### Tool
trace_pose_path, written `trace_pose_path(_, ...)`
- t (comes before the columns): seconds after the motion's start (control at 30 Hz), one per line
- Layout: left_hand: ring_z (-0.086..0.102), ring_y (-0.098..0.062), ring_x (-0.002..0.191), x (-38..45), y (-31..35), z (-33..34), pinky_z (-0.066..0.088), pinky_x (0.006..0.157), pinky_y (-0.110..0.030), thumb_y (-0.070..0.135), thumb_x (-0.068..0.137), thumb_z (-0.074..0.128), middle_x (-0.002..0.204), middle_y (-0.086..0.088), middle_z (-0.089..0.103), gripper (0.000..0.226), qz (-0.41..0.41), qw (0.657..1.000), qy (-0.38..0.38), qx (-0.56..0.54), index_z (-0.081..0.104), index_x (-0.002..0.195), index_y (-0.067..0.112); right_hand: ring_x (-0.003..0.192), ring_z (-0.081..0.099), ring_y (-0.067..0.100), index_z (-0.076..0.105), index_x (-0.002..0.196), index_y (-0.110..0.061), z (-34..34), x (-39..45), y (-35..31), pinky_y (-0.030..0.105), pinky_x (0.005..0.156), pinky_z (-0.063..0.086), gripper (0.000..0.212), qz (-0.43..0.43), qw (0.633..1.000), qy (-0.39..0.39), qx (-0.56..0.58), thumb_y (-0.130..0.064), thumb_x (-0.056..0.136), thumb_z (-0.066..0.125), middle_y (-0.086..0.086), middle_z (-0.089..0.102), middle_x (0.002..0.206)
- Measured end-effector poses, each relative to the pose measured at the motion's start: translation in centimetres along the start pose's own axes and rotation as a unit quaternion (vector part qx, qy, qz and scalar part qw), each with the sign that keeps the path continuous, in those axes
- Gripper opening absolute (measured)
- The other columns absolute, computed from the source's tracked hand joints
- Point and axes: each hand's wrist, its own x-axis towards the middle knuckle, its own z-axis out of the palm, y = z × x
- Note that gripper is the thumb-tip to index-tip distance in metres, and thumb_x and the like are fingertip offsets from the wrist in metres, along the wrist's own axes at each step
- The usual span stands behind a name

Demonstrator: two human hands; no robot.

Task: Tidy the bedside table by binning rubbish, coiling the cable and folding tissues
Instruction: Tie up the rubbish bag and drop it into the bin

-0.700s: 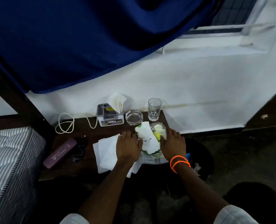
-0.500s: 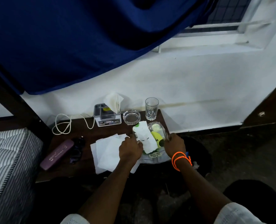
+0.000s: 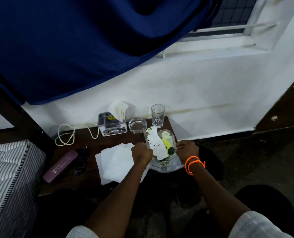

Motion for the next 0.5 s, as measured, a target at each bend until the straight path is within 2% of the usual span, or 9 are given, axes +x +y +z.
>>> trace_pose_path(0.07,0.071,-0.029,0.098,-0.5,0.8,0.2,0.056,0.080,-0.033,0.016,0.074,0.074,0.094,-0.009,0.077,0.014,0.017,1.000,-0.006,-0.003,0.078,0.088,0.014,0.081,0.073,0.021,0.078,0.081,-0.009,-1.0,0.1,-0.1,0.003,0.056,0.035,0.017,-0.020,1.000,0.013,-0.001,0.002,0.070,0.072,0.009,0.077,0.078)
trace_pose_path(0.2,0.072,-0.022,0.091,-1.3,2.4,1.2,0.052,0.075,-0.027,0.030,0.074,0.082,0.088,-0.002,0.077,0.016,0.076,0.997,-0.020,0.014,0.074,0.081,0.018,0.084,0.073,0.023,0.077,0.085,-0.007,-3.7,0.4,0.1,0.005,0.058,0.036,0.018,-0.041,0.999,0.030,-0.010,0.005,0.072,0.072,0.011,0.077,0.080)
trace_pose_path(0.37,0.073,-0.022,0.086,-2.6,4.2,4.0,0.054,0.073,-0.028,0.032,0.073,0.085,0.084,-0.004,0.077,0.022,0.122,0.991,-0.042,0.038,0.074,0.080,0.015,0.091,0.073,0.030,0.078,0.087,-0.007,-7.9,1.1,2.0,0.028,0.084,0.055,0.019,-0.020,0.998,0.049,-0.033,0.004,0.073,0.070,0.016,0.077,0.086)
trace_pose_path(0.5,0.074,-0.026,0.095,-3.9,5.1,7.2,0.058,0.079,-0.032,0.036,0.079,0.081,0.095,-0.006,0.078,0.021,0.162,0.980,-0.073,0.095,0.078,0.092,0.019,0.092,0.072,0.030,0.079,0.083,-0.012,-10.3,1.3,4.5,0.029,0.085,0.055,0.023,0.029,0.997,0.062,-0.046,0.003,0.075,0.064,0.014,0.077,0.089)
